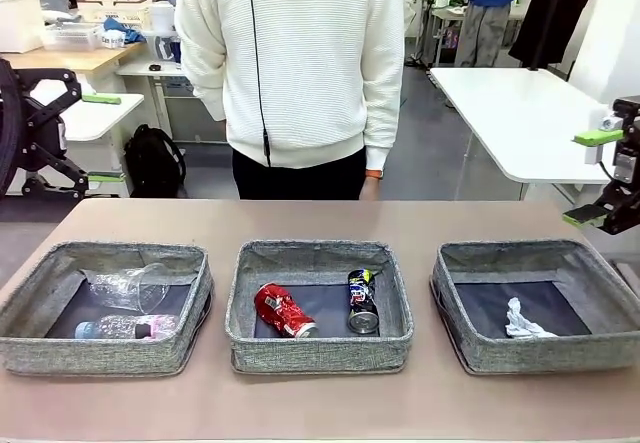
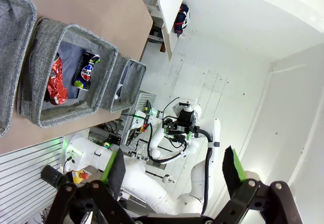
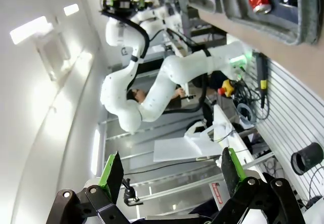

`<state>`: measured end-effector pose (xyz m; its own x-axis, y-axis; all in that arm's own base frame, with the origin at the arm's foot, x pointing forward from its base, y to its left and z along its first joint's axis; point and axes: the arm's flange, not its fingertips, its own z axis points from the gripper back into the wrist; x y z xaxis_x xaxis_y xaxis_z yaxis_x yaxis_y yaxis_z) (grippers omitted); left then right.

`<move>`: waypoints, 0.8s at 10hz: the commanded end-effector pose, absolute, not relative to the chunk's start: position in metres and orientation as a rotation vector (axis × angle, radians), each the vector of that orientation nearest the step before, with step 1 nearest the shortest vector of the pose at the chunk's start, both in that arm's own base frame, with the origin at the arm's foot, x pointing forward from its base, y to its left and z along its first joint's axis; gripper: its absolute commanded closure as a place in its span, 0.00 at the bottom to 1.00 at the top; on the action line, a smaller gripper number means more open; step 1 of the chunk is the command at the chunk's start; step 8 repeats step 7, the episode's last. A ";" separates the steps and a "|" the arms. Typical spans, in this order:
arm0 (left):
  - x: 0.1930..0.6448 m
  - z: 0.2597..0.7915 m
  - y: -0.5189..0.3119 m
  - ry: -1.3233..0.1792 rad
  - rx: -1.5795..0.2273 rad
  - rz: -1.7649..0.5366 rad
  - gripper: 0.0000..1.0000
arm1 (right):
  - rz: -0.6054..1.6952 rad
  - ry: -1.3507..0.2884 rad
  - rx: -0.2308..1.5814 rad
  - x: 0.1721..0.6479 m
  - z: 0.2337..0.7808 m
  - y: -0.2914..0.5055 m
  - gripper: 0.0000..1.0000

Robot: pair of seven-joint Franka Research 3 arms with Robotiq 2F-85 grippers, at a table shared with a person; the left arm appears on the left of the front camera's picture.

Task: Sort the waste into the appropriate baskets.
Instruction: Place the picked waste into the Fabric basket indicated by the person.

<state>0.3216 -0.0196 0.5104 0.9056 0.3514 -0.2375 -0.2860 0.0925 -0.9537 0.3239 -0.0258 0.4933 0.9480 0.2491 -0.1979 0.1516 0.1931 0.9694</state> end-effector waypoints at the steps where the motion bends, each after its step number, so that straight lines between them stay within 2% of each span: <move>1: 0.322 0.513 -0.020 -0.058 -1.410 0.480 0.00 | 0.048 0.356 1.397 0.324 0.501 -0.024 0.00; 8: 0.322 0.513 -0.020 -0.058 -1.410 0.480 0.00 | 0.048 0.356 1.397 0.324 0.501 -0.024 0.00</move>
